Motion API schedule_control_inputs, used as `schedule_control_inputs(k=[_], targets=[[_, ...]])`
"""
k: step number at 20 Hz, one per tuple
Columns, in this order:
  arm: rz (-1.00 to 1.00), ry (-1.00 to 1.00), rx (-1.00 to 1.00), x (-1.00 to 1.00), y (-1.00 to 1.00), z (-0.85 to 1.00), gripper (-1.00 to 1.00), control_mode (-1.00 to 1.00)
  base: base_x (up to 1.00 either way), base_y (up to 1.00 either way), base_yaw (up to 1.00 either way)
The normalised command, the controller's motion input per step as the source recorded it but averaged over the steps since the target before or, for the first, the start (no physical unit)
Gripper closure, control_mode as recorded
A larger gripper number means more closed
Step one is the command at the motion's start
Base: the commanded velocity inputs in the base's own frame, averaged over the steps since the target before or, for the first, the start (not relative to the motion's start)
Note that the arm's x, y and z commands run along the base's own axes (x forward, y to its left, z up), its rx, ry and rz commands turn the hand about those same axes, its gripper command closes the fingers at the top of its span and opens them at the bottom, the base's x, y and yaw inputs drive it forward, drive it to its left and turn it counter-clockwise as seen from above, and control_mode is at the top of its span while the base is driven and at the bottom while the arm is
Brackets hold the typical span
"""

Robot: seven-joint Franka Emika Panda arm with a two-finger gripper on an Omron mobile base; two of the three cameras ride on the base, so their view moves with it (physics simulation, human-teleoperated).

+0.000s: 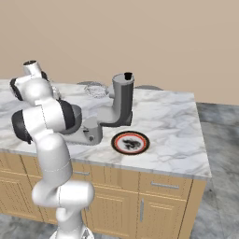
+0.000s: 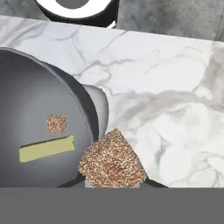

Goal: Add butter and sugar cubes to the stand mixer bowl and then turn on the stand mixer to begin making frosting.

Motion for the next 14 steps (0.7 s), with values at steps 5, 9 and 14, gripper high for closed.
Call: schedule_control_inputs(k=[5,9,14], targets=[[-0.02,0.0,0.0,0.47,-0.58,0.0,1.0,-1.0,0.0,0.0,0.0],[-0.01,0.0,0.0,0.34,-0.43,-0.04,1.0,-1.0,0.0,0.0,0.0],[0.0,0.01,0.0,0.18,-0.21,-0.29,1.0,-1.0,0.0,0.0,0.0]])
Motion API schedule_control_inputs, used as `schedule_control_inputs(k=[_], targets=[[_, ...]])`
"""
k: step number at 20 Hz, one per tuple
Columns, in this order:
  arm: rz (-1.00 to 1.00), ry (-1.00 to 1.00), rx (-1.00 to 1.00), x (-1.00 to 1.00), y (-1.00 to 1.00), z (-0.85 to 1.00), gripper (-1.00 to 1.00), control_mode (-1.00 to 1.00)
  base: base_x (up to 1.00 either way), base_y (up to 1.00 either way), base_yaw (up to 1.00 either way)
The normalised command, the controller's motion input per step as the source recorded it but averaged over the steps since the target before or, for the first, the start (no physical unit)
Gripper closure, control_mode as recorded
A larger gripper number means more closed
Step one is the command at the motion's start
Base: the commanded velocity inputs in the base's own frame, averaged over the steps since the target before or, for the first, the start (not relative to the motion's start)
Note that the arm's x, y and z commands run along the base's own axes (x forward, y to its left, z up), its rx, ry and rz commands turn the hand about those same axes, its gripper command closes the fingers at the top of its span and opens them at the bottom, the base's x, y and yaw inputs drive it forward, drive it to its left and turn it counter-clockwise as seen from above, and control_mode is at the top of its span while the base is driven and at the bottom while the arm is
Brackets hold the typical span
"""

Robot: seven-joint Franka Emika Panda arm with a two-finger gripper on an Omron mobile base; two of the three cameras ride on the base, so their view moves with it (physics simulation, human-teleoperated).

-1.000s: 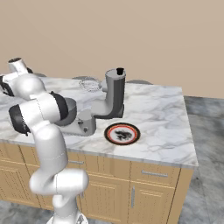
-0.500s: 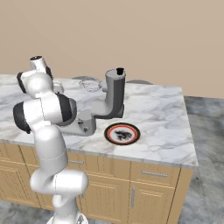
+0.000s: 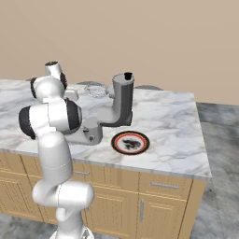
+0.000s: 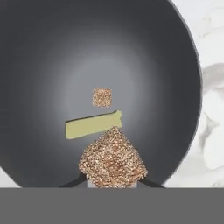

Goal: Add butter and sugar cubes to the stand mixer bowl and then turn on the stand mixer to begin making frosting.

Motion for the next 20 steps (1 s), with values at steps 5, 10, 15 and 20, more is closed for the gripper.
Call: schedule_control_inputs(k=[5,10,15,20], targets=[[0.0,0.02,0.0,0.16,-0.18,-0.5,1.0,-1.0,0.0,0.0,0.0],[0.0,0.0,0.0,0.14,-0.1,-0.5,1.0,-1.0,0.0,0.0,0.0],[0.0,0.0,0.0,0.15,-0.01,-0.52,1.0,-1.0,0.0,0.0,0.0],[0.0,0.0,0.0,0.07,0.0,-0.5,1.0,-1.0,0.0,0.0,0.0]])
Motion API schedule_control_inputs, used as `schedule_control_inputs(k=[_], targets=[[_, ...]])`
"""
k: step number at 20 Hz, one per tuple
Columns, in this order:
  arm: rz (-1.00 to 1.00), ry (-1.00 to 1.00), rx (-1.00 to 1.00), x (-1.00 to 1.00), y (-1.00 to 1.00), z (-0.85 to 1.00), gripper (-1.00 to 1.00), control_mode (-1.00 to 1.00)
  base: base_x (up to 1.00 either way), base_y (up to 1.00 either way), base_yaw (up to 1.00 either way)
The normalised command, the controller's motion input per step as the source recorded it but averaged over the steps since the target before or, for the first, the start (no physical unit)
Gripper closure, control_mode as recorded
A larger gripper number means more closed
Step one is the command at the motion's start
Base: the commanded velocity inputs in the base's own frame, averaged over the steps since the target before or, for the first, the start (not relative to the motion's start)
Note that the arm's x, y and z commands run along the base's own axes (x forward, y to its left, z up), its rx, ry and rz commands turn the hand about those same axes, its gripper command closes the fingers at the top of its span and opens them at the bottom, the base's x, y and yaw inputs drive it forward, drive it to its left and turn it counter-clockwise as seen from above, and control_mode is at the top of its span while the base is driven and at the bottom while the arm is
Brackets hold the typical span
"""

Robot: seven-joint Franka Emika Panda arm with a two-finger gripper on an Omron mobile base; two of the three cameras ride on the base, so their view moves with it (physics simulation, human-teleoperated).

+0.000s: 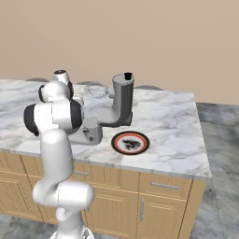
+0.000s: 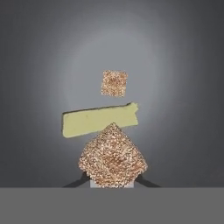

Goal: Add butter and sugar cubes to the stand mixer bowl and then turn on the stand mixer to begin making frosting.

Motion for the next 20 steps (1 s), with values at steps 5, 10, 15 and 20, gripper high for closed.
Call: schedule_control_inputs(k=[5,10,15,20], targets=[[0.0,0.0,0.0,-0.1,0.0,-0.43,-1.0,-1.0,0.0,0.0,0.0],[0.0,-0.01,0.0,-0.33,-0.11,0.09,-1.0,-1.0,0.0,0.0,0.0],[0.0,-0.18,0.12,-0.86,-0.19,0.97,-1.0,-1.0,0.0,0.0,0.0],[-0.01,-0.17,0.15,-1.0,-0.44,1.0,-1.0,-1.0,0.0,0.0,0.0]])
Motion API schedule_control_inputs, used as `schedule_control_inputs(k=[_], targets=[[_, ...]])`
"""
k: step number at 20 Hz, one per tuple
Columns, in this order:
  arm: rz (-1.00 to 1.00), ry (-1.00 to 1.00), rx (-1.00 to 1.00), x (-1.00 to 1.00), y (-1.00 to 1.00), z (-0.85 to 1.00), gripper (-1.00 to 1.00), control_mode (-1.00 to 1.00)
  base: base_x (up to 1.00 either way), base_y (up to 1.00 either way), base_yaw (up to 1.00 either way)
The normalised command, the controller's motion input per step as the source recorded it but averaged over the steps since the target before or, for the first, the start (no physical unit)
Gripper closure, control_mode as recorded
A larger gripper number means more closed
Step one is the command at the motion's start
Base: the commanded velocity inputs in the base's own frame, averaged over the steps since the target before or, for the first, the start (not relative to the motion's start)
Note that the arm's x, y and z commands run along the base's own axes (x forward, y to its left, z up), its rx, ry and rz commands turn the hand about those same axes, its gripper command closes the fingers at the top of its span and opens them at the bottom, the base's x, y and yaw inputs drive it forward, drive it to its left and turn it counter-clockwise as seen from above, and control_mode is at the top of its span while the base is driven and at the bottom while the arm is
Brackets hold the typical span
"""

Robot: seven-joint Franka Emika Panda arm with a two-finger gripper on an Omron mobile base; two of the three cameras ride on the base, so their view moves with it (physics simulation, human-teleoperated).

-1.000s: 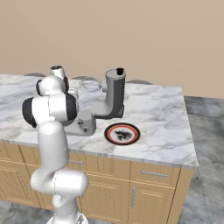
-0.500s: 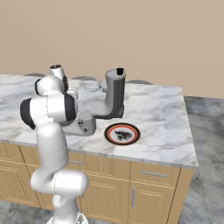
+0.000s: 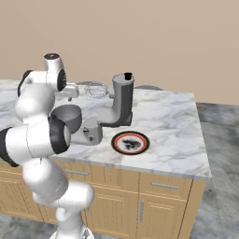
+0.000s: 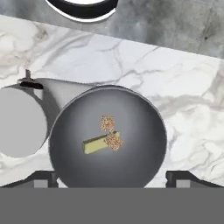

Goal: Add butter and sugar cubes to the stand mixer bowl and then turn on the stand mixer to begin making frosting.

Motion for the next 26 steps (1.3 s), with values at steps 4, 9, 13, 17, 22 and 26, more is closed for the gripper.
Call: schedule_control_inputs(k=[4,9,13,17,22,26], targets=[[-0.09,-0.06,0.12,-0.99,-0.96,0.79,-1.0,-1.0,0.0,0.0,0.0],[-0.17,0.0,0.15,-0.47,-1.0,0.41,-1.0,-1.0,0.0,0.0,0.0],[-0.17,0.0,0.18,-0.01,-1.0,0.26,-1.0,-1.0,0.0,0.0,0.0],[-0.14,0.0,0.23,0.0,-1.0,0.18,-1.0,-1.0,0.0,0.0,0.0],[-0.12,0.0,0.24,0.06,-1.0,0.09,-1.0,-1.0,0.0,0.0,0.0],[-0.09,0.0,0.24,0.31,-1.0,0.01,-1.0,-1.0,0.0,0.0,0.0]])
